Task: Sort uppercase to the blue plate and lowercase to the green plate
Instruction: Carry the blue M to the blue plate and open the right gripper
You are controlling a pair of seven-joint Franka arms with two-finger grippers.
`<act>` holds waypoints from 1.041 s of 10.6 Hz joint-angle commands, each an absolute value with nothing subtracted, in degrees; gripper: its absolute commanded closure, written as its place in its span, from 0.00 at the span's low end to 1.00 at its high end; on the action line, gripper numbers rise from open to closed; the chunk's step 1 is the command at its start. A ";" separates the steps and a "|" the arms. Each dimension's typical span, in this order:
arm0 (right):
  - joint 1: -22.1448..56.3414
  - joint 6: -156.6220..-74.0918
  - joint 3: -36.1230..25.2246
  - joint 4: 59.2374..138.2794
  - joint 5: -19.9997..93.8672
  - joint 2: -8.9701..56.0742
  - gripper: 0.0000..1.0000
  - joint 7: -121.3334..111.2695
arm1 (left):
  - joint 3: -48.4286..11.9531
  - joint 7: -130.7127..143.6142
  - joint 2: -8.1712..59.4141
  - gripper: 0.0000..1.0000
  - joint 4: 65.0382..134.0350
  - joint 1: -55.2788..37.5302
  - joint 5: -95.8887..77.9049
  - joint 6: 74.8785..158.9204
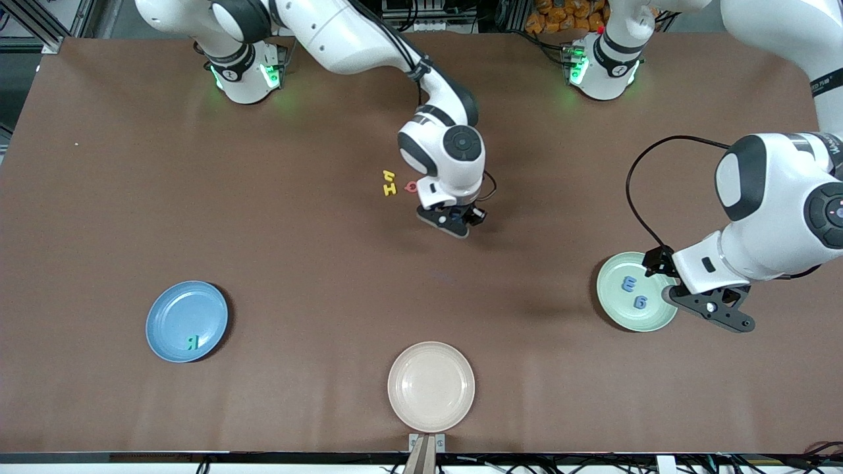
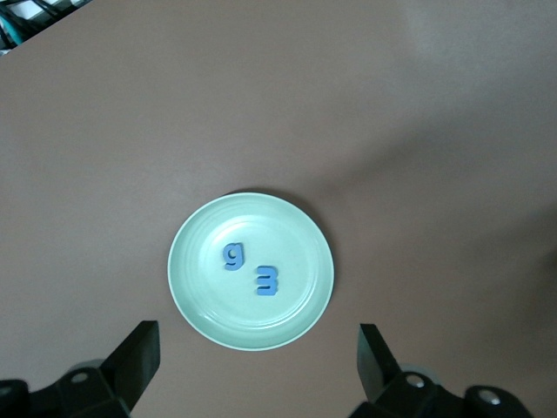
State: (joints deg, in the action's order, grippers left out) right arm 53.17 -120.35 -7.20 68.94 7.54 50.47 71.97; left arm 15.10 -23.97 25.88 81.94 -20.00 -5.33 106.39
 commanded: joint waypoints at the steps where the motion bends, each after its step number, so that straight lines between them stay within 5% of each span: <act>1: 43.37 -117.25 -6.15 75.64 7.91 42.92 1.00 56.33 | 13.02 -22.41 25.22 0.00 82.97 -20.92 -4.92 105.82; 4: 29.49 -117.25 -6.24 85.41 3.19 36.14 1.00 31.01 | 5.21 -21.45 25.57 0.00 82.97 -21.61 -4.75 106.00; 11: 11.53 -119.43 -6.24 85.61 -5.08 36.65 1.00 -8.66 | -12.28 -15.21 29.00 0.00 85.06 -28.38 2.95 112.84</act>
State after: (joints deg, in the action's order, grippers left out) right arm 13.97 -117.65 -7.42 83.74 -2.14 38.09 -3.69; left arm -9.20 -15.72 28.70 83.44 -27.64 -1.24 110.81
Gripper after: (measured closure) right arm 0.608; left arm 0.000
